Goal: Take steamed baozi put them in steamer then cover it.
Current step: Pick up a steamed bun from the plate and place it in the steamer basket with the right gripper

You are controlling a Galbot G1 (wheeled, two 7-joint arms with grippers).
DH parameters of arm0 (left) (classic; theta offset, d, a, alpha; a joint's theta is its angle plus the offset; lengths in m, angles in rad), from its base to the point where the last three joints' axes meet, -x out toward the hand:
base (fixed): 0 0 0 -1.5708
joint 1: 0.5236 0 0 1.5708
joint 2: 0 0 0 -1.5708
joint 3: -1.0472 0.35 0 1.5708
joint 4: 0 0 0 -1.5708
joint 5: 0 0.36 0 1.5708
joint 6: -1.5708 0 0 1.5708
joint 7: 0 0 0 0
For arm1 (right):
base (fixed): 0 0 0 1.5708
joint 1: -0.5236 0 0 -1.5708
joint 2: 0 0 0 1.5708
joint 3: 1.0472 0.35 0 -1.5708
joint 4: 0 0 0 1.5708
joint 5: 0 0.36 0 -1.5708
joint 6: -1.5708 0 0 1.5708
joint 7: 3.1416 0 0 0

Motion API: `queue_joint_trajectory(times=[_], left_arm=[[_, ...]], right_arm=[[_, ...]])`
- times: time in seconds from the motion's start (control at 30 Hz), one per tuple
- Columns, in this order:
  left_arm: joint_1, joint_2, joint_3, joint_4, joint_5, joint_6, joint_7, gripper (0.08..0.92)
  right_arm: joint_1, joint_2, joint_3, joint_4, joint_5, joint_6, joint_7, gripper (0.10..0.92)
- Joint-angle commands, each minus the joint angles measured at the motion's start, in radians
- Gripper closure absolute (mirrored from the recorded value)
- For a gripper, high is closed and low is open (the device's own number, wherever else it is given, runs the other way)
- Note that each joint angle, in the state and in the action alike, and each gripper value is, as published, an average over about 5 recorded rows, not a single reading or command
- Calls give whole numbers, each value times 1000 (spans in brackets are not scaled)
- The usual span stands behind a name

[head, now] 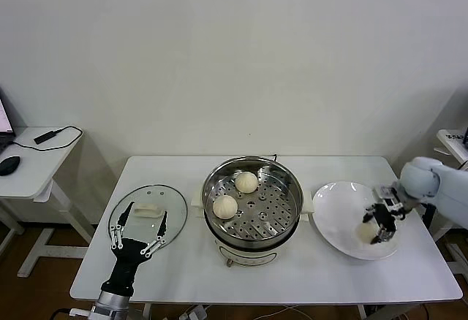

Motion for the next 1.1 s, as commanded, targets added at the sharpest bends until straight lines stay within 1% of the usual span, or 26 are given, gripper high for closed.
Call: queue_joint_trajectory(times=[0.03,0.3,0.43,0.53,0.83,1.1], left_arm=[[0,0,4,-3,1,1,0,177],[3,1,2,-8,1,-2,1,177],[5,1,-1,-10,0,-3,0,177],[6,1,-2,-11,-1,-4,0,177],[2,1,-5,-8,-6,-5,0,177],[-3,0,-3,-4,-9,-5,-1,177]], right_arm=[[418,80,-156,160,18,86,-78,347],[587,263,-165,356,-37,319,-88,354],[587,342,-160,441,-58,381,-68,355],[551,382,-152,480,-106,424,-48,353],[425,454,-140,514,-308,536,23,355],[324,485,-109,472,-459,654,55,355]])
